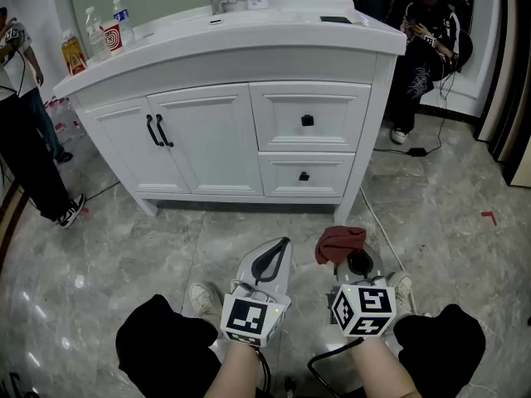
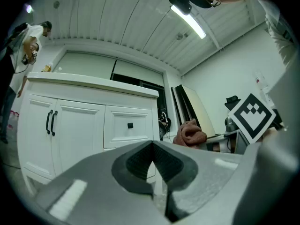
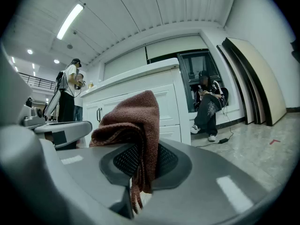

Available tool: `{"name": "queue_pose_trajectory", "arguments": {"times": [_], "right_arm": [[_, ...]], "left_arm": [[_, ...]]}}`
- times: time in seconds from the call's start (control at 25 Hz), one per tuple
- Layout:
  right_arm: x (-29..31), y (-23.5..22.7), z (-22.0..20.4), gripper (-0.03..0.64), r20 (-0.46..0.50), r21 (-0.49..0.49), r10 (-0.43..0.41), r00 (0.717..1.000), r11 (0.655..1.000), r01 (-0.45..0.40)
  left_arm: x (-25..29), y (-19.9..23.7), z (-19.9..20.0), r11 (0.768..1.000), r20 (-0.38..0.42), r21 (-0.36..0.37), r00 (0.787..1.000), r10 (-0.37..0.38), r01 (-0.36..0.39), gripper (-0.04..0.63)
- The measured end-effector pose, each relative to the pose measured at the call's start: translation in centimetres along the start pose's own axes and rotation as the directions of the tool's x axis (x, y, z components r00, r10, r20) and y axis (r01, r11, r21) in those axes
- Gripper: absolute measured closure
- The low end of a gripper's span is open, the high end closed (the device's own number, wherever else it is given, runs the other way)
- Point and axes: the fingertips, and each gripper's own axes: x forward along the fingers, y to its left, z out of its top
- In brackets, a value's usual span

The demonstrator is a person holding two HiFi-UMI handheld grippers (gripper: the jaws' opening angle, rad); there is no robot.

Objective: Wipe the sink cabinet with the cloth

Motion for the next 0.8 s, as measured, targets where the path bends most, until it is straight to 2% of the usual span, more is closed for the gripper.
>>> {"name": "queue_pose_trajectory", "arguments": {"times": [0.48,0.8], "right_arm": [[0.3,-0.13,-0.5,0.54,-0.016,-0.007,-0.006,1.0,1.0,0.006],[0.75,-0.61,-0.93,0.538,-0.026,0.044,-0.023,0.999,0.999,0.024]], "left_arm": [[0.21,0.13,-0.13,1.0,-0.005,-0.004,1.0,-0.002,0.002,0.595],[0.6,0.56,-0.12,1.0,0.004,-0.014,1.0,0.005,-0.005,0.595]]}}
